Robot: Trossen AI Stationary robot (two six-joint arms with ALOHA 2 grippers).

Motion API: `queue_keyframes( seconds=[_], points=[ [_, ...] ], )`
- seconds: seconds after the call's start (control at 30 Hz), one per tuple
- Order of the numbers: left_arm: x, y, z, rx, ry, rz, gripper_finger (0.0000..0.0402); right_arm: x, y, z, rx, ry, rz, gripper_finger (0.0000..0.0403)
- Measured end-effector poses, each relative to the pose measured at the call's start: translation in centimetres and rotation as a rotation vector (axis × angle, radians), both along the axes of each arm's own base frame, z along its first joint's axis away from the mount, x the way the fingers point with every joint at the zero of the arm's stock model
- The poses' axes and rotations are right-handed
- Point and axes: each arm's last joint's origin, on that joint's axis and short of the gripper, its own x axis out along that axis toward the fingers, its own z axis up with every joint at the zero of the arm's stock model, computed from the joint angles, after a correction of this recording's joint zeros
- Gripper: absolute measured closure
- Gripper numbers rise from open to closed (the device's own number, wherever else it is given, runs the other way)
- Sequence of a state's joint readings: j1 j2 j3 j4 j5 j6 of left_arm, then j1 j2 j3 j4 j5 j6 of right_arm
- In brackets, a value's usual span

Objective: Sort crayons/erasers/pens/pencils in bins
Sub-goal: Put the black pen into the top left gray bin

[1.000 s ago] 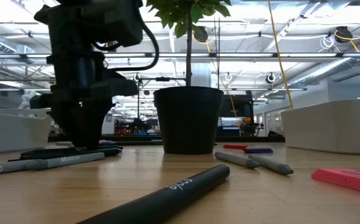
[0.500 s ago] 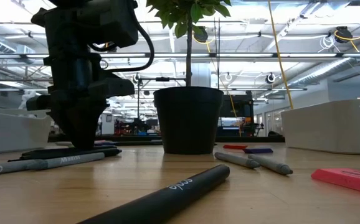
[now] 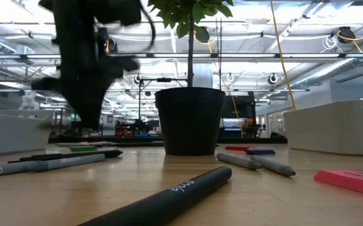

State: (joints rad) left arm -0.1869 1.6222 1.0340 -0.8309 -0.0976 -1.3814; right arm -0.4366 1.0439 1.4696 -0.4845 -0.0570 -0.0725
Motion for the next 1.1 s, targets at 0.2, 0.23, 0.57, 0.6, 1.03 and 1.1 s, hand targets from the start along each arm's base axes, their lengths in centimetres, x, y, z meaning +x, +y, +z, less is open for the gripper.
queue_keyframes(
  seconds=[0.2, 0.23, 0.57, 0.6, 1.03, 1.1],
  points=[
    [-4.1, 1.8, 5.4, 0.000, 0.040, 0.042, 0.0380, 0.2, -0.1, 0.8, -0.006, -0.084, -0.003, 0.0193],
    [-5.2, 2.0, 6.0, 0.005, 0.065, 0.046, 0.0380, 0.2, -0.1, 0.8, -0.007, -0.087, -0.004, 0.0193],
    [-11.7, 2.7, 8.0, 0.071, 0.263, 0.072, 0.0375, 1.1, -0.5, 0.7, 0.043, -0.118, -0.014, 0.0193],
    [-12.0, 2.7, 7.5, 0.084, 0.267, 0.080, 0.0375, 1.2, -0.6, 0.6, 0.055, -0.117, -0.016, 0.0193],
    [-12.6, 2.9, 0.3, 0.101, 0.270, 0.085, 0.0373, 3.1, -1.8, -0.7, 0.128, -0.081, -0.134, 0.0193],
    [-12.2, 2.9, 0.2, 0.107, 0.281, 0.078, 0.0372, 3.5, -2.0, -1.0, 0.132, -0.070, -0.134, 0.0193]
  ],
)
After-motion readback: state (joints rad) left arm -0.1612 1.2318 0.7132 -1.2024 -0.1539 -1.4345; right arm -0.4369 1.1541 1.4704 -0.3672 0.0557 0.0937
